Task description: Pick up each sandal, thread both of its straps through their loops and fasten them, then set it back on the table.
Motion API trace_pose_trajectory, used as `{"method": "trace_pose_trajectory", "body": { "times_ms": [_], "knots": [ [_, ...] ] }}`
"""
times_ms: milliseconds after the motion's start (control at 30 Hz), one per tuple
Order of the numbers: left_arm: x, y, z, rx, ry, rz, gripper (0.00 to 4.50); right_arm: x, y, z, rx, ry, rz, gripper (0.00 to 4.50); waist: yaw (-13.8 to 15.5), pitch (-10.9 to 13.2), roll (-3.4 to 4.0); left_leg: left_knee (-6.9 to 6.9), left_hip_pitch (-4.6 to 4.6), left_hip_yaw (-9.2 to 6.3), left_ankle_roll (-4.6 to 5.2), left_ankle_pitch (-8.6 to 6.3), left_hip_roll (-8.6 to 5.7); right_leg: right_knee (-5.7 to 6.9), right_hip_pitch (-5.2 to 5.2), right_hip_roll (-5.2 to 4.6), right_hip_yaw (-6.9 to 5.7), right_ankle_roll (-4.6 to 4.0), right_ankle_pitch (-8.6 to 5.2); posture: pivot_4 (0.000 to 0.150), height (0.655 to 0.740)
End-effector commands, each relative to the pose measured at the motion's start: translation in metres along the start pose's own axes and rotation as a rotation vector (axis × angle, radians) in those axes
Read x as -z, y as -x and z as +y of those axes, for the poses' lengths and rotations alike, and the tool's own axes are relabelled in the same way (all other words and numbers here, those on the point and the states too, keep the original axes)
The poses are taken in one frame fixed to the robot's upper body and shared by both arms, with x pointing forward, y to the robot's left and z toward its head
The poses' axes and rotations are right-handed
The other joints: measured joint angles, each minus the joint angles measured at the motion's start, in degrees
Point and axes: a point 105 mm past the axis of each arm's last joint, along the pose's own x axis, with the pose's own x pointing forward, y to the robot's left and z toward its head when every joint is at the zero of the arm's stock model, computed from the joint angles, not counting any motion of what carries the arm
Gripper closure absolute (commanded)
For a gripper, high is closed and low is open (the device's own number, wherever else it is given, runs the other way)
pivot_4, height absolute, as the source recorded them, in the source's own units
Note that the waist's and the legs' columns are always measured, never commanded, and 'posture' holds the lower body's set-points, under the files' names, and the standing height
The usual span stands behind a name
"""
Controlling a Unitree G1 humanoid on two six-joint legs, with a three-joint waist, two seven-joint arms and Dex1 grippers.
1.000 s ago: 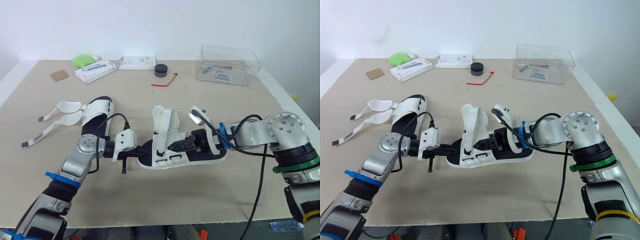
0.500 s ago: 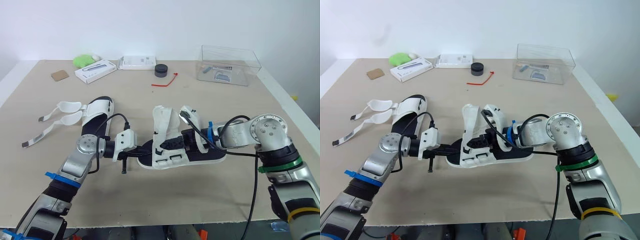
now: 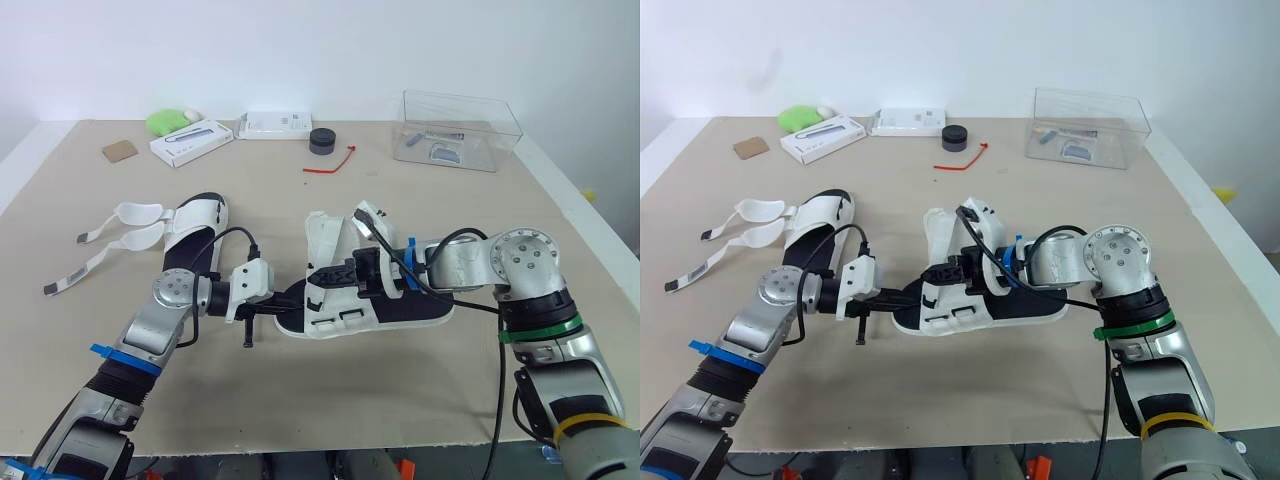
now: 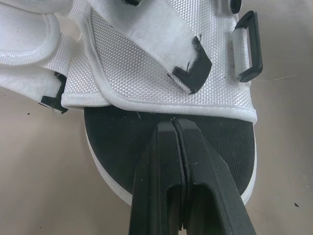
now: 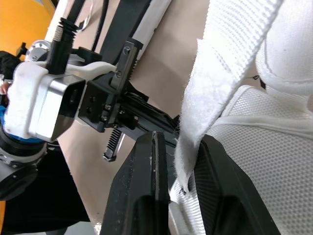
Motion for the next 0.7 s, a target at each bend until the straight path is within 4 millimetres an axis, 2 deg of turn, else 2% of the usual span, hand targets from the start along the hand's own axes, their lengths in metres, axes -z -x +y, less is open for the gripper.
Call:
{"method": "trace_pose_trajectory", "body": {
  "times_ms": [33,267,333,367,467,600,700],
  "knots": [
    [0.008,0.001,-0.002,-0.004,0.021,0.03,4.5,-0.003,0.003,0.012,-0.043,0.013,-0.03,3.97,0.0,0.0,0.0,0.0,0.0,0.0,0.0,0.0,0.0,0.0,0.0,0.0,0.0,0.0,0.0,0.15,0.74],
    [0.008,0.0,-0.002,-0.005,0.023,0.029,4.5,-0.003,0.0,0.009,-0.015,0.01,-0.043,3.97,-0.01,0.0,0.01,0.01,0.0,0.0,0.0,0.0,0.0,0.0,0.0,0.0,0.01,0.01,0.01,0.15,0.74],
    [0.008,0.0,-0.002,-0.005,0.023,0.028,4.5,-0.002,0.0,0.007,-0.009,0.002,-0.041,4.49,-0.01,0.0,0.0,0.01,0.0,0.0,0.0,0.0,0.0,0.0,0.0,0.0,0.01,0.01,0.01,0.15,0.74],
    [0.009,0.0,-0.002,-0.005,0.024,0.029,4.5,-0.001,0.002,0.004,-0.012,-0.024,-0.04,4.49,0.0,0.0,0.0,0.01,0.0,0.0,0.0,0.0,0.0,0.0,0.0,0.0,0.01,0.01,0.01,0.15,0.74],
    [0.009,-0.001,-0.004,0.0,0.025,0.029,4.5,-0.009,0.016,-0.004,-0.041,-0.111,-0.012,4.49,-0.01,0.0,0.01,0.02,0.0,0.02,0.0,0.0,0.0,0.0,0.0,-0.01,0.01,0.02,0.02,0.15,0.74],
    [0.009,-0.001,-0.003,0.001,0.023,0.029,4.5,-0.025,0.032,0.0,-0.117,-0.131,0.016,4.49,-0.07,-0.01,0.02,0.06,0.03,0.18,0.0,0.0,-0.02,-0.01,0.0,-0.06,0.05,0.04,0.08,0.15,0.74],
    [0.009,-0.002,-0.003,-0.001,0.021,0.027,4.5,-0.021,0.038,0.005,-0.156,-0.117,0.095,4.49,0.0,-0.02,0.03,0.06,0.03,0.14,0.0,0.0,-0.01,-0.01,0.0,0.0,0.05,0.04,0.1,0.15,0.74]
  ]
}}
